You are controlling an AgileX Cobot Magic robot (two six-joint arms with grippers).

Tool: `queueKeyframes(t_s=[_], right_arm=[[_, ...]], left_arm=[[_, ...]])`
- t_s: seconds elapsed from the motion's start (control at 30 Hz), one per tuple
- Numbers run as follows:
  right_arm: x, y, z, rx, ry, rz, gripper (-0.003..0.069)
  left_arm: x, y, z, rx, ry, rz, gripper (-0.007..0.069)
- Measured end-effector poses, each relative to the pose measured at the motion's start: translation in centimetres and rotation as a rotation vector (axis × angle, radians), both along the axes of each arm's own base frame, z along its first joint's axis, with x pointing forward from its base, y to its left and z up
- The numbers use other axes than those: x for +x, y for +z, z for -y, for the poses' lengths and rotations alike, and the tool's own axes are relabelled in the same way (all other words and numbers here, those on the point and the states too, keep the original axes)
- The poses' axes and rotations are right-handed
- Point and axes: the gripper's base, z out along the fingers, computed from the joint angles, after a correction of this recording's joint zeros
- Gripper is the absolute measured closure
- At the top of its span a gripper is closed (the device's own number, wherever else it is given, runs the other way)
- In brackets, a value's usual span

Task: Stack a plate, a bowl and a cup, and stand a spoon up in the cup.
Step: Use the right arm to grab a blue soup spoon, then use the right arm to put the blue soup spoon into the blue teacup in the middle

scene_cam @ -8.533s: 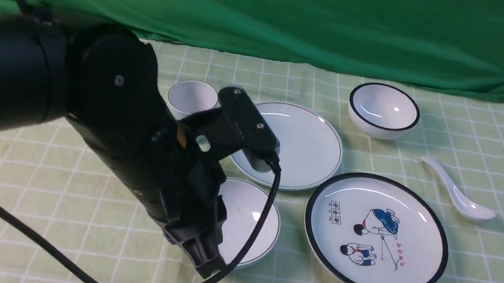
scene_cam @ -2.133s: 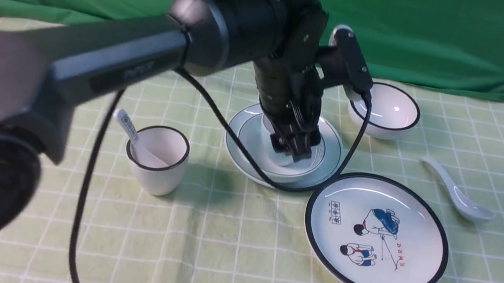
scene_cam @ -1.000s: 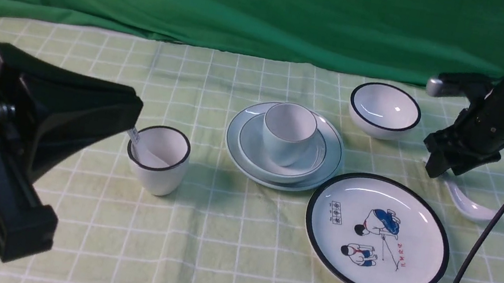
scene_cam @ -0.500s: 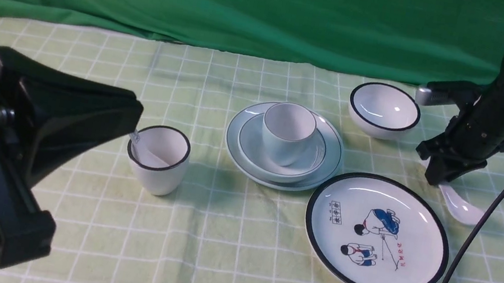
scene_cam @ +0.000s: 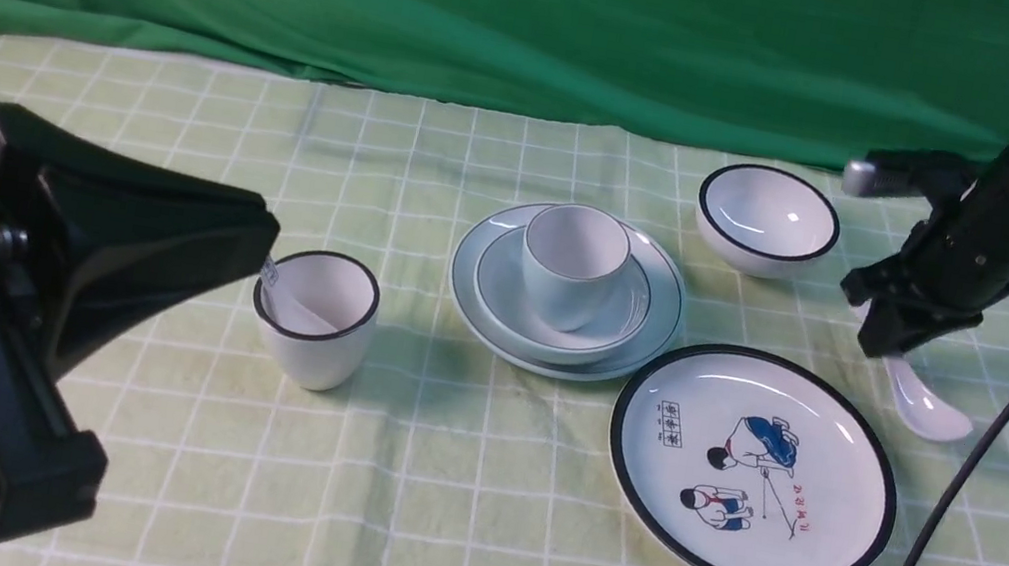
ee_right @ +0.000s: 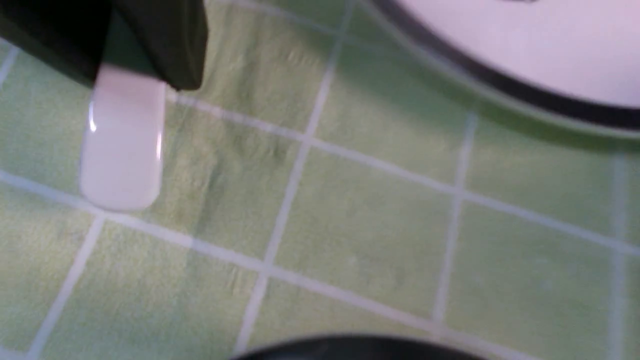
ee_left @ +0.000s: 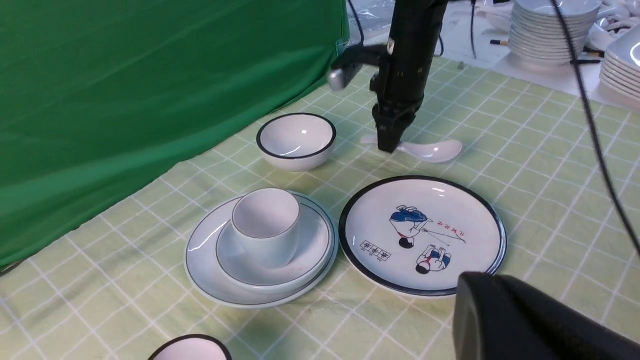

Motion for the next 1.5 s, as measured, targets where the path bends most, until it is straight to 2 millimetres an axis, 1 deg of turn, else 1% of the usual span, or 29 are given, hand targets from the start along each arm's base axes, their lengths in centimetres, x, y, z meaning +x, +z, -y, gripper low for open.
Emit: queueKeyframes(t_s=[0.03, 0.07, 0.1, 0.13, 0.17, 0.2, 0.23, 0.27, 0.3, 0.33, 0.37, 0.4, 0.43, 0.47, 0.5, 0.53, 0.63, 0.7, 0.77, 0.83, 0.97, 1.0, 1.03, 1.07, 1.27, 1.5], right_arm=[[-0.3, 0.6, -0.1, 0.013, 0.004, 0.008, 0.0490], [-1.4, 3.0, -0.6, 0.058, 0.012, 0.060, 0.0490], [-2.7, 5.2, -1.0, 0.084, 0.011, 0.126, 0.0490], [-4.0, 6.9, -1.4, 0.102, 0.009, 0.192, 0.0490], [-5.1, 8.4, -1.9, 0.115, 0.012, 0.251, 0.0490], [-6.8, 9.3, -2.7, 0.150, 0.004, 0.344, 0.0490], [-8.4, 10.6, -3.8, 0.187, 0.010, 0.466, 0.0490], [-9.1, 10.3, -4.2, 0.201, 0.010, 0.482, 0.0490], [-10.6, 10.9, -5.7, 0.253, 0.023, 0.580, 0.0490], [-11.5, 10.5, -6.6, 0.272, 0.017, 0.654, 0.0490], [-12.8, 10.2, -8.5, 0.300, 0.028, 0.745, 0.0490], [-12.9, 10.4, -8.6, 0.299, 0.017, 0.783, 0.0490], [-14.0, 9.6, -10.2, 0.303, 0.022, 0.824, 0.0490], [-14.6, 8.9, -11.3, 0.302, 0.013, 0.861, 0.0490], [-14.8, 8.4, -11.8, 0.295, 0.002, 0.888, 0.0490], [-15.3, 7.6, -13.7, 0.290, 0.011, 0.937, 0.0490], [-15.3, 6.9, -16.0, 0.296, 0.051, 1.009, 0.0490], [-14.9, 6.6, -17.0, 0.330, 0.049, 1.041, 0.0490], [-14.1, 6.0, -17.8, 0.379, 0.039, 1.086, 0.0490], [-13.5, 5.5, -18.1, 0.419, 0.026, 1.122, 0.0490], [-12.3, 4.0, -18.3, 0.491, 0.001, 1.165, 0.0490], [-11.7, 3.3, -18.3, 0.513, -0.016, 1.167, 0.0490], [-11.6, 3.3, -18.3, 0.517, -0.022, 1.166, 0.0490], [-10.8, 2.5, -18.1, 0.526, -0.046, 1.151, 0.0490], [-8.2, 1.5, -18.0, 0.537, -0.075, 1.143, 0.0490], [-7.8, 0.2, -18.3, 0.512, -0.042, 1.090, 0.0490]], left_arm=[[0.0, 0.0, 0.0, 0.001, 0.000, 0.000, 0.0622], [0.0, 0.0, 0.0, 0.007, 0.001, 0.004, 0.0622], [0.0, 0.0, 0.0, 0.011, 0.002, 0.007, 0.0622], [0.0, 0.0, -0.1, 0.015, 0.003, 0.011, 0.0622], [0.1, 0.0, -0.1, 0.017, 0.005, 0.015, 0.0622], [0.1, 0.0, -0.1, 0.021, 0.006, 0.019, 0.0622], [0.1, 0.0, -0.1, 0.024, 0.007, 0.024, 0.0622], [0.1, 0.0, -0.1, 0.024, 0.007, 0.025, 0.0622], [0.2, 0.1, -0.1, 0.025, 0.010, 0.034, 0.0622], [0.2, 0.1, -0.1, 0.024, 0.011, 0.039, 0.0622], [0.2, 0.2, -0.1, 0.021, 0.013, 0.045, 0.0622], [0.2, 0.2, -0.1, 0.021, 0.013, 0.047, 0.0622], [0.2, 0.2, -0.1, 0.016, 0.015, 0.052, 0.0622], [0.2, 0.3, -0.1, 0.014, 0.016, 0.057, 0.0622], [0.3, 0.3, -0.1, 0.014, 0.016, 0.059, 0.0622], [0.3, 0.3, -0.1, 0.012, 0.017, 0.061, 0.0622], [0.3, 0.4, -0.1, 0.010, 0.018, 0.064, 0.0622], [0.3, 0.4, -0.1, 0.010, 0.018, 0.064, 0.0622], [0.3, 0.4, -0.1, 0.010, 0.018, 0.064, 0.0622], [0.3, 0.4, -0.1, 0.009, 0.018, 0.065, 0.0622], [0.3, 0.4, -0.1, 0.009, 0.018, 0.065, 0.0622], [0.3, 0.4, -0.1, 0.009, 0.018, 0.065, 0.0622], [0.3, 0.4, -0.1, 0.009, 0.018, 0.065, 0.0622], [0.3, 0.4, -0.1, 0.009, 0.018, 0.066, 0.0622], [0.3, 0.4, -0.2, 0.014, 0.019, 0.070, 0.0622], [0.3, 0.4, -0.2, 0.014, 0.019, 0.071, 0.0622]])
